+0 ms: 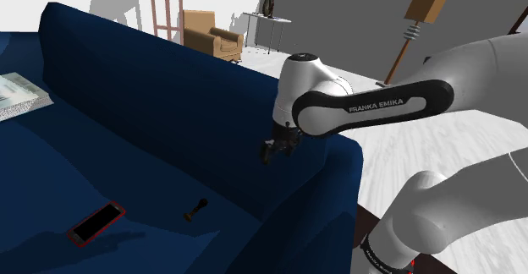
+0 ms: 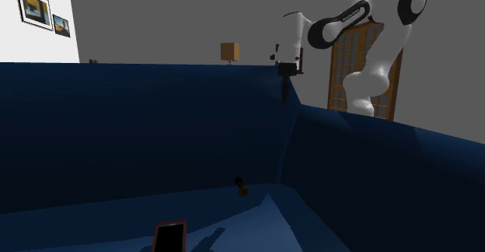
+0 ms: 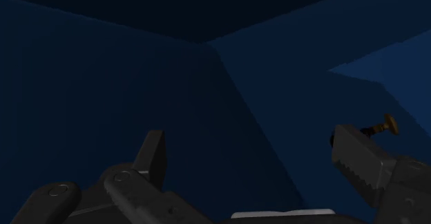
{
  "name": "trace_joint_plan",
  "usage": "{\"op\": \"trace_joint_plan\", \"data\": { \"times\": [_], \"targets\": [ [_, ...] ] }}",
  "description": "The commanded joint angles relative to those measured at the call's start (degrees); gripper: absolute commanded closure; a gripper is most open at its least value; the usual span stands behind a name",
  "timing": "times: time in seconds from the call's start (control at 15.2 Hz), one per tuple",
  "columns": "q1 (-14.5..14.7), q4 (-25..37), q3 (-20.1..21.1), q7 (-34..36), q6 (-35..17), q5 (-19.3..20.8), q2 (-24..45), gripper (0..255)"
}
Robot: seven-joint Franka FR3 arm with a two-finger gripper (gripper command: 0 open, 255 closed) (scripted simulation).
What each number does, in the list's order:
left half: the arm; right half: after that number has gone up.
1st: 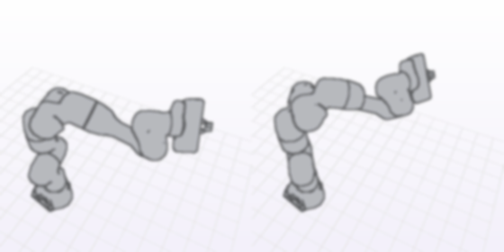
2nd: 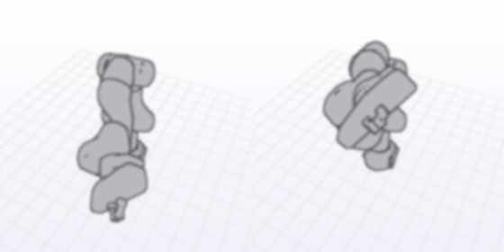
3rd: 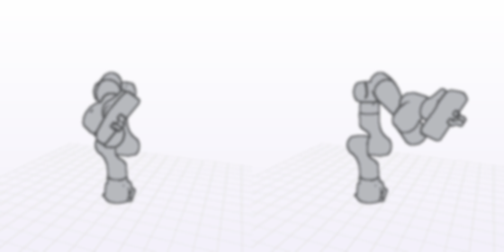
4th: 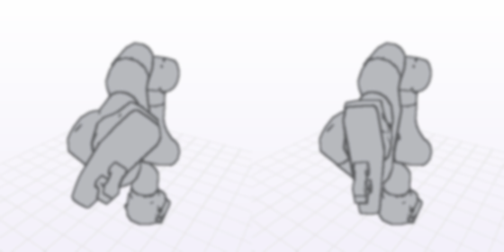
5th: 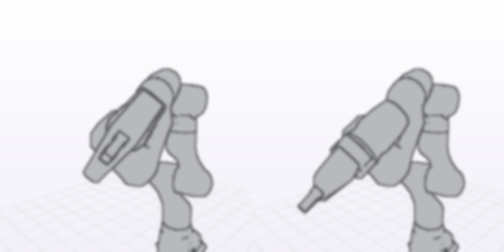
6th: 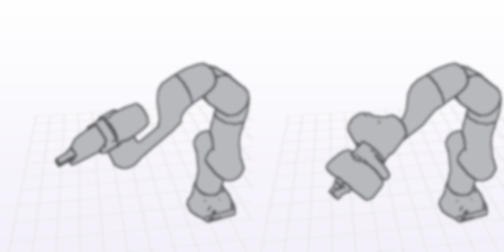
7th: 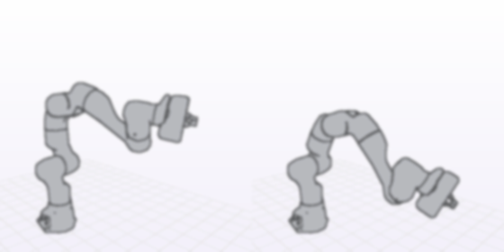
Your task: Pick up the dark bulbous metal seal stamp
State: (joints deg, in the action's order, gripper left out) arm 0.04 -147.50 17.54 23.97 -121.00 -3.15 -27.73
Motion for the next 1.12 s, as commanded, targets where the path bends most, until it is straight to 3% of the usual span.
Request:
{"op": "trace_joint_plan", "data": {
  "times": [0.0, 0.33, 0.66, 1.06],
  "targets": [
    [-0.37, 0.79, 2.19, 4.42, -3.44, -0.31, 4.05, 0],
    [-2.31, 3.45, 6.70, 15.11, -12.28, 1.99, 15.53, 0],
    [-3.69, 8.48, 9.33, 27.99, -19.33, 8.98, 28.42, 0],
    [-0.58, 17.54, 6.64, 43.40, -24.36, 19.36, 43.89, 0]
  ]
}}
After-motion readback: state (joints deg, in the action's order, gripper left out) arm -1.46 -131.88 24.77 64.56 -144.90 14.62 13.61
